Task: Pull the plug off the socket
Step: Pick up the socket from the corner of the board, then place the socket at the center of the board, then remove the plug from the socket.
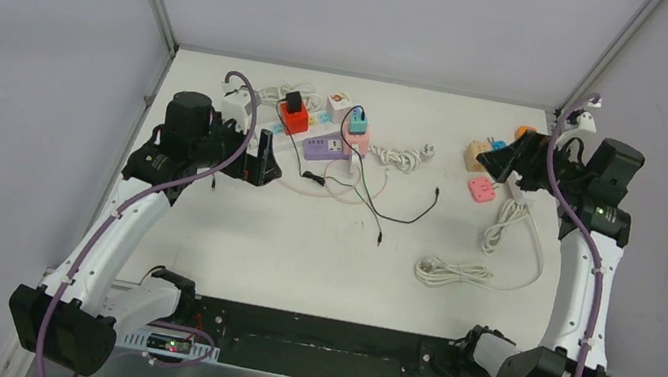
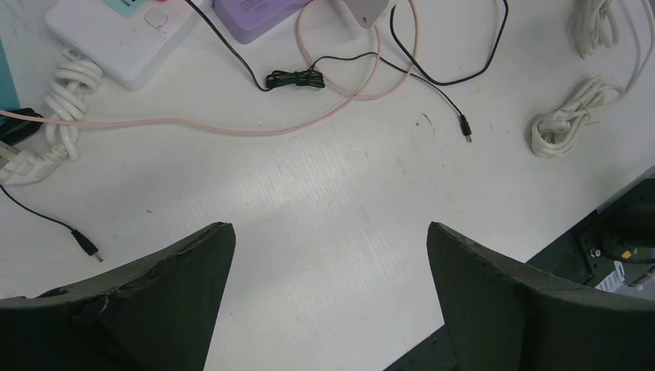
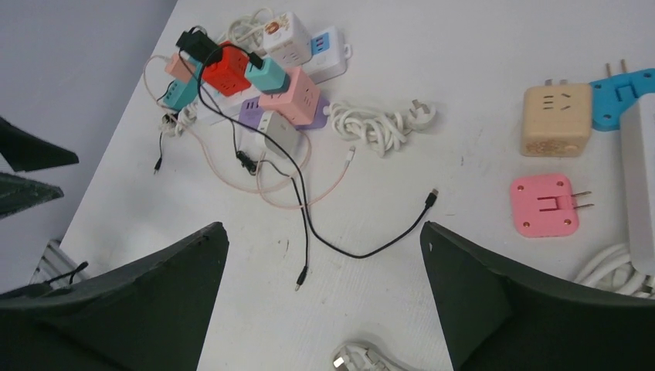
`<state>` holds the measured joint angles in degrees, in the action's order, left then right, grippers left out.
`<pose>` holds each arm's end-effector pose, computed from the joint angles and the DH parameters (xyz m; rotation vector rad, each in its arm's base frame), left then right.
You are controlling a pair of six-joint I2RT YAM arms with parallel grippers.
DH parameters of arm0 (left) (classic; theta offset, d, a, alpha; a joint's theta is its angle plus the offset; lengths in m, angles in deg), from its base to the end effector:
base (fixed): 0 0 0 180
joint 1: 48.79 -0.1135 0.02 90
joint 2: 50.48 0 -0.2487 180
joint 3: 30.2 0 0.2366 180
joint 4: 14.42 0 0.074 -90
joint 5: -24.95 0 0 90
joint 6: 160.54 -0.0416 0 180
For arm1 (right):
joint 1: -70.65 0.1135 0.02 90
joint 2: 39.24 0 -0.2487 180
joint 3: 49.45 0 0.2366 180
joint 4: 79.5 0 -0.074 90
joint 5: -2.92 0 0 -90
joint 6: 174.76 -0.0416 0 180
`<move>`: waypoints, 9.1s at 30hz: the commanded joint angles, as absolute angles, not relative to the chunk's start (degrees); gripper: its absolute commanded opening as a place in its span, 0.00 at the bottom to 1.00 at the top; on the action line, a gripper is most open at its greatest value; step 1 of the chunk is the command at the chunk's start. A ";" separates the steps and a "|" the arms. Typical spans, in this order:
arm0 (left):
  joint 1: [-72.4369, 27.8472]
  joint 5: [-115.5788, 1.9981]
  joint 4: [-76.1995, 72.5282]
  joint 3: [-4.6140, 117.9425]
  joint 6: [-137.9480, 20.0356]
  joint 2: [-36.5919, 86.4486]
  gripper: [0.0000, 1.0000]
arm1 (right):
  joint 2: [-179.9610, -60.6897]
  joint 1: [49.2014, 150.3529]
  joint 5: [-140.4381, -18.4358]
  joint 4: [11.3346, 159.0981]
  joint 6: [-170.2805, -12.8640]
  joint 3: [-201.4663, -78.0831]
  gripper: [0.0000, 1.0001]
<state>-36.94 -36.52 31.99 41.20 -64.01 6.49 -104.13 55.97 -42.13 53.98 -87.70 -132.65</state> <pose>0.1988 -0.0620 0.3224 0.3961 2.0990 -0.7182 0.2302 -0.0299 0.3641 -0.1750 1.9630 0.6702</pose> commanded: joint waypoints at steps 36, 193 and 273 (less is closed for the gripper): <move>-49.01 -61.33 -6.15 42.48 -69.80 36.51 0.93 | -105.57 75.71 -34.44 37.91 -54.87 -130.76 1.00; 5.69 -42.77 -4.01 28.65 -83.60 20.01 0.00 | -111.14 76.87 -34.89 33.93 -51.67 -132.17 1.00; 9.95 -44.36 -73.85 -3.90 -82.37 48.37 0.55 | -118.53 110.68 -52.06 48.96 -13.66 -112.46 0.57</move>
<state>9.36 -44.19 -72.79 -4.17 -82.94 47.10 -117.96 109.92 -52.18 47.29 -13.38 -112.96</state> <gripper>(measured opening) 0.594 0.592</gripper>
